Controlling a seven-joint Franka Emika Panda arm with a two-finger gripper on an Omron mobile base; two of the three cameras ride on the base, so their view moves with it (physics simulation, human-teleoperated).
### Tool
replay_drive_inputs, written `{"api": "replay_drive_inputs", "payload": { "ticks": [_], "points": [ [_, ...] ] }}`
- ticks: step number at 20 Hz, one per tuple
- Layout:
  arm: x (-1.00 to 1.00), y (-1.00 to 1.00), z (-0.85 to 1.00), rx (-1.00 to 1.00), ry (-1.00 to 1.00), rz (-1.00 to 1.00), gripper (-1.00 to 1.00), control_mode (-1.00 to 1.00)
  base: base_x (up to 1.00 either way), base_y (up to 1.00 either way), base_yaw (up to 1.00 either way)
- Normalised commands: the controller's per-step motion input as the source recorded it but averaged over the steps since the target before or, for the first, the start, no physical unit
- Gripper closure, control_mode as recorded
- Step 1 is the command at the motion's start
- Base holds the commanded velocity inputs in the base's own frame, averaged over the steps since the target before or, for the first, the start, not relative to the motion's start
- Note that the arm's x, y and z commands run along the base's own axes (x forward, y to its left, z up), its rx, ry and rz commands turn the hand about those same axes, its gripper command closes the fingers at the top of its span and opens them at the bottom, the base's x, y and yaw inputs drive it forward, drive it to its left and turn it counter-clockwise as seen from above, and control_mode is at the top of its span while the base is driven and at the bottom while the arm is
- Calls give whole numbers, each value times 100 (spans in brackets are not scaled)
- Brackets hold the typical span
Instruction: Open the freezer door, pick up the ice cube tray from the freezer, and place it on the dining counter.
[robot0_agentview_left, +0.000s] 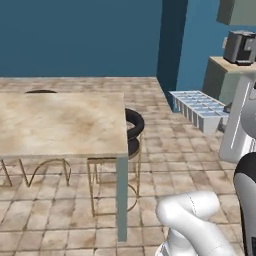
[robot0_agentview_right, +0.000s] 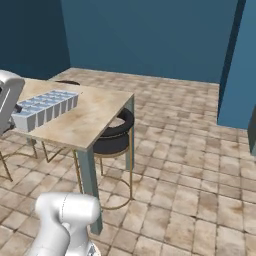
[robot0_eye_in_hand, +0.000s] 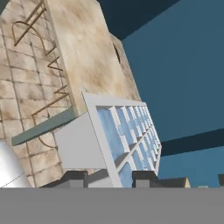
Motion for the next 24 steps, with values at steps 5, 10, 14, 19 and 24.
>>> {"api": "replay_drive_inputs", "payload": {
  "ticks": [5, 10, 14, 19, 24],
  "points": [
    [0, 0, 0, 0, 0, 0, 100, 100, 31, 58, -38],
    [0, 0, 0, 0, 0, 0, 100, 100, 35, 70, -24],
    [0, 0, 0, 0, 0, 0, 100, 100, 39, 63, -13],
    [0, 0, 0, 0, 0, 0, 100, 100, 45, 19, -1],
    [0, 0, 0, 0, 0, 0, 100, 100, 60, 8, 0]
  ]
}}
